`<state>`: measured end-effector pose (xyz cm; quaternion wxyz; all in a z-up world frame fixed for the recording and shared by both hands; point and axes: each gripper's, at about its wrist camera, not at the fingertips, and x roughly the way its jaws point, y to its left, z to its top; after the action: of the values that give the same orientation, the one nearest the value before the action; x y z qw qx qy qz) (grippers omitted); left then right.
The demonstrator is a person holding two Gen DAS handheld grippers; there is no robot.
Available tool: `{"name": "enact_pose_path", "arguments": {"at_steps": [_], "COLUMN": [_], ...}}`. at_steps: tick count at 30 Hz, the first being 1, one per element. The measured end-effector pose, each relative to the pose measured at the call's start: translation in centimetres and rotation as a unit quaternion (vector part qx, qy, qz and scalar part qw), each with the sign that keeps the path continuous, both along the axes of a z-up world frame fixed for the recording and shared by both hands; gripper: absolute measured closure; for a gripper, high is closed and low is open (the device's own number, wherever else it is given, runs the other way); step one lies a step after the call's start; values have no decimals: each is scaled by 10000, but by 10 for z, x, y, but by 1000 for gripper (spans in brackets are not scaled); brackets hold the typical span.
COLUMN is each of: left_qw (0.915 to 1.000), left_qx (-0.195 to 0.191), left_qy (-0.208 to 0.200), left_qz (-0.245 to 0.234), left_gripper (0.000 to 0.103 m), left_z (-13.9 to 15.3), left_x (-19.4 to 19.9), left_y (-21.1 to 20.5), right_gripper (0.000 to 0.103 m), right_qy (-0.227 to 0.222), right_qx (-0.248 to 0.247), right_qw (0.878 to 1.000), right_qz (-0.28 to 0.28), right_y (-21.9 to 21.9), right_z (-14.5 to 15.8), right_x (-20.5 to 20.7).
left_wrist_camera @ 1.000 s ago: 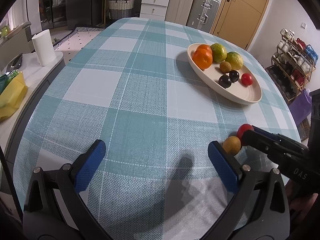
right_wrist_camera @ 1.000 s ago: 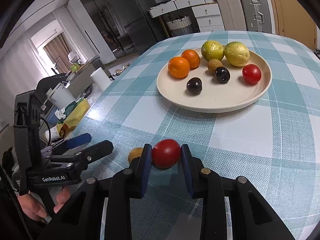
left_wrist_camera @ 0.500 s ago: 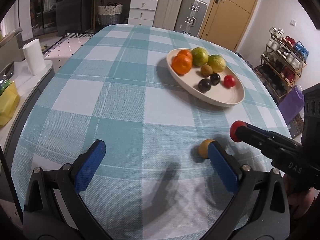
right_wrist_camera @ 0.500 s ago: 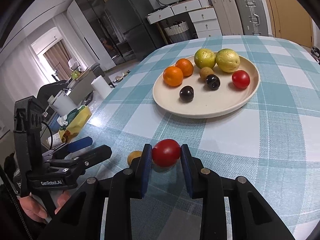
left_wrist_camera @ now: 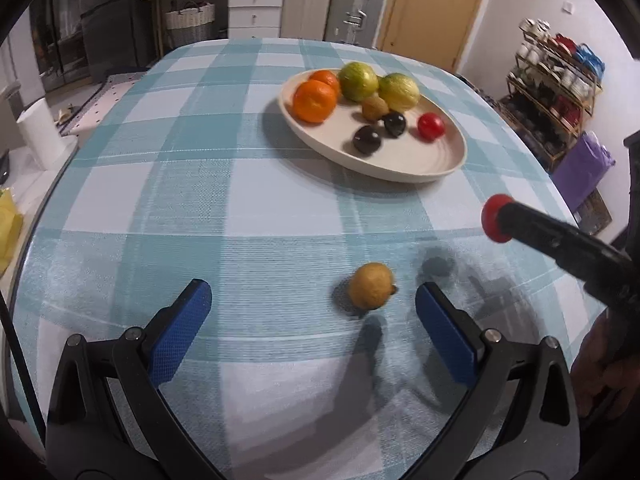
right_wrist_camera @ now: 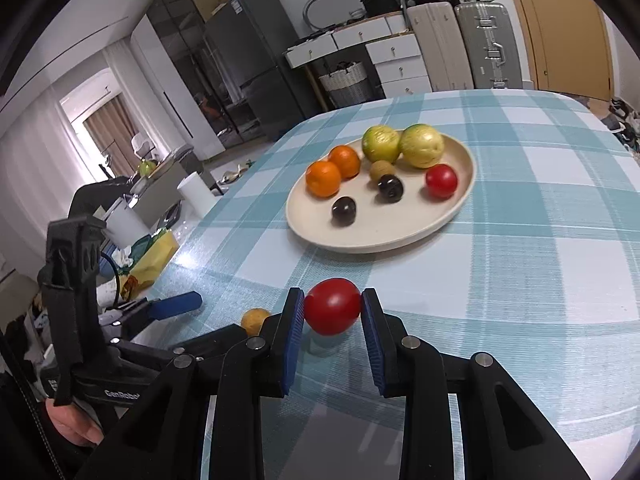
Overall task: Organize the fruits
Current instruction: 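Grasp the red tomato with the right gripper while the left approaches the brown fruit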
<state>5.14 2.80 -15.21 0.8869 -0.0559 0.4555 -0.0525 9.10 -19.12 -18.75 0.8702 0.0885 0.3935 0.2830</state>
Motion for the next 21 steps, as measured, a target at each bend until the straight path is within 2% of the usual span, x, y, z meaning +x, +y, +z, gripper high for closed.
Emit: {"name": "enact_pose_path", "arguments": {"at_steps": [5,9,11,18,21], "left_qw": [9997,9989,9987,9983,9977], "left_qx": [87,80,35,-226,-407], "left_qy": [28,75,91,132,116], "left_qz": [-246,-461,-499,-511,-522], "left_gripper": [2,16,17,34,35], "left_z": [-2,-2,-3,-3,-3], "left_x": [5,7,8,10,10], "left_y": [-17,-30,-33,-26,-20], "right_gripper": [73,73,73,73,74], "right_qy": [-97,-133,-135,-157,-162], "right_qx": [64,112,141,228,256], "right_qw": [9999,9997,9996,9992,9991], "right_qz": [-107,-181,-208,-271,-286], "right_y": [-15,-23,-27,-35,-37], "right_z": [6,8,7,7,7], "right_x": [-4,-7,-7,-8,-8]}}
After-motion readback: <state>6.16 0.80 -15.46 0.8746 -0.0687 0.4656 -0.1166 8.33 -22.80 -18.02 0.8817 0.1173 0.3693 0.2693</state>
